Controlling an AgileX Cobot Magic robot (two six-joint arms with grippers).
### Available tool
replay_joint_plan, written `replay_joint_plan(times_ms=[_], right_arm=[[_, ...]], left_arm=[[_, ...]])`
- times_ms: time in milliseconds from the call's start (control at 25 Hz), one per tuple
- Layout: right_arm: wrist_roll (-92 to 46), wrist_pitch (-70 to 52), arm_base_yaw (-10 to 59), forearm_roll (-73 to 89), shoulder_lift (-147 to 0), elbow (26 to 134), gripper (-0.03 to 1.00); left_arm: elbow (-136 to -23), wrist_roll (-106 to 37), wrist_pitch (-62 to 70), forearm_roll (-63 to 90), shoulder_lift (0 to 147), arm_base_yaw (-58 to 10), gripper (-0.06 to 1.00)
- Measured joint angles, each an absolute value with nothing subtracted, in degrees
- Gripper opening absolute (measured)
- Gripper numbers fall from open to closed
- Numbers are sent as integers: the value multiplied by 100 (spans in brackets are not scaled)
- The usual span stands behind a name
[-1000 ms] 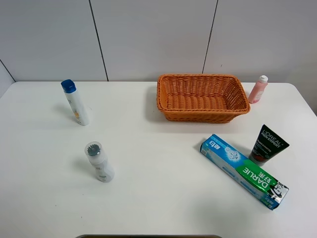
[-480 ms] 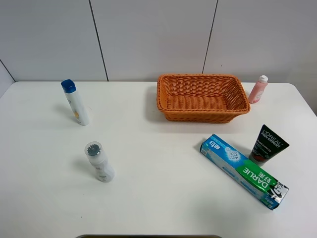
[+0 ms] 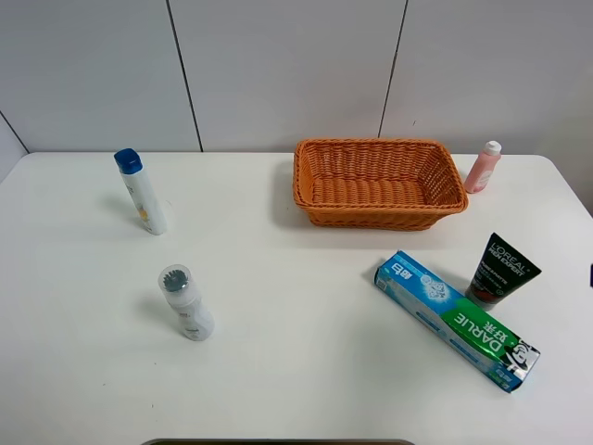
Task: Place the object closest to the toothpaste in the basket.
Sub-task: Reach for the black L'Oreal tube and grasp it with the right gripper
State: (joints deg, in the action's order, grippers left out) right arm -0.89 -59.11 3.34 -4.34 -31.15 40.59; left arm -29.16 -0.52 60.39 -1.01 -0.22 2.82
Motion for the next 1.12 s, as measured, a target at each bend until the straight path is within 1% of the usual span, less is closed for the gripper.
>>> replay_joint_plan(times_ms=[400, 560, 800, 1120], right_arm=[[-327, -6202, 334, -402, -6273, 6173, 99], [-512, -6242, 334, 38, -7221, 6780, 99], [-882, -6335, 334, 341, -8061, 6990, 99], [-948, -6585, 334, -49, -8663, 7008, 99]], left_arm=[[-2916, -52, 6039, -101, -22, 282, 94], [-2916, -52, 6039, -101, -22, 282, 94], [-2916, -52, 6039, -101, -22, 282, 94], [-2916, -52, 6039, -101, -22, 282, 94]])
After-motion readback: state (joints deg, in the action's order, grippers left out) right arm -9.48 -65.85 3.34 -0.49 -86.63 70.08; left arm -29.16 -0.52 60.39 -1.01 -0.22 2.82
